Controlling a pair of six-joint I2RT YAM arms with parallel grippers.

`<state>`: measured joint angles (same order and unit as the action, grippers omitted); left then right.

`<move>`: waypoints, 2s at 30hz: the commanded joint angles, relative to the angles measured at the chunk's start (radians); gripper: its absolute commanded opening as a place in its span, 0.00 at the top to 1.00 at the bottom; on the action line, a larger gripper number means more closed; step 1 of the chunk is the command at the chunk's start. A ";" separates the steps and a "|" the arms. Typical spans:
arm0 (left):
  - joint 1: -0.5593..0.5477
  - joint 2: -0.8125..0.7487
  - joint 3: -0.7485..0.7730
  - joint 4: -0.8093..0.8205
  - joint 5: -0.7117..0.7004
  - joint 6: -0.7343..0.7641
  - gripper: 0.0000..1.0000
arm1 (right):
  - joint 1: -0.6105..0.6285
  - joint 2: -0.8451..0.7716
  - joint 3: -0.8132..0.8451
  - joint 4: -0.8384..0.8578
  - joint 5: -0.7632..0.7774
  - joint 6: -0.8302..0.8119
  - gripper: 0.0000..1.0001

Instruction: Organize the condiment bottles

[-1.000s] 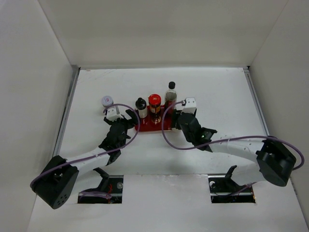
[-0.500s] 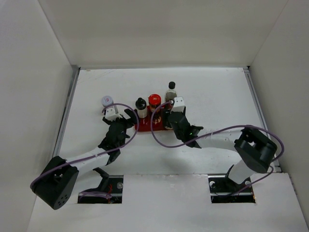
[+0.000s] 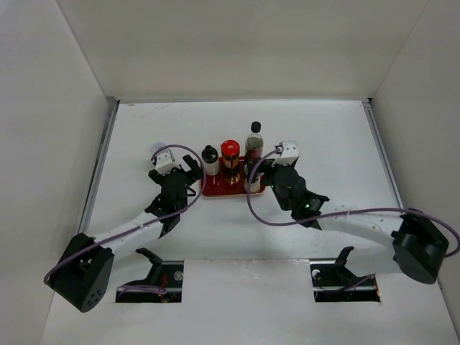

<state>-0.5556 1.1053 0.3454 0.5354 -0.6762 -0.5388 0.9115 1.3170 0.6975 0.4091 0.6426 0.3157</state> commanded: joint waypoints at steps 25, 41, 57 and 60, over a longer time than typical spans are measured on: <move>0.391 0.464 0.567 -0.399 0.127 0.033 0.05 | -0.030 -0.351 -0.300 0.089 -0.126 0.164 0.00; 0.302 0.176 0.347 -0.370 0.056 0.037 0.61 | -0.053 -0.325 -0.303 0.091 -0.130 0.172 0.00; -0.186 0.023 0.412 -0.500 0.040 0.005 0.59 | -0.075 -0.288 -0.300 0.100 -0.115 0.174 0.00; -0.201 0.114 0.452 -0.442 0.064 0.017 0.58 | -0.092 -0.302 -0.308 0.096 -0.113 0.177 0.00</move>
<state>-0.7486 1.1912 0.7040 -0.0757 -0.6003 -0.5240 0.8379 1.0405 0.3935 0.4431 0.5198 0.4767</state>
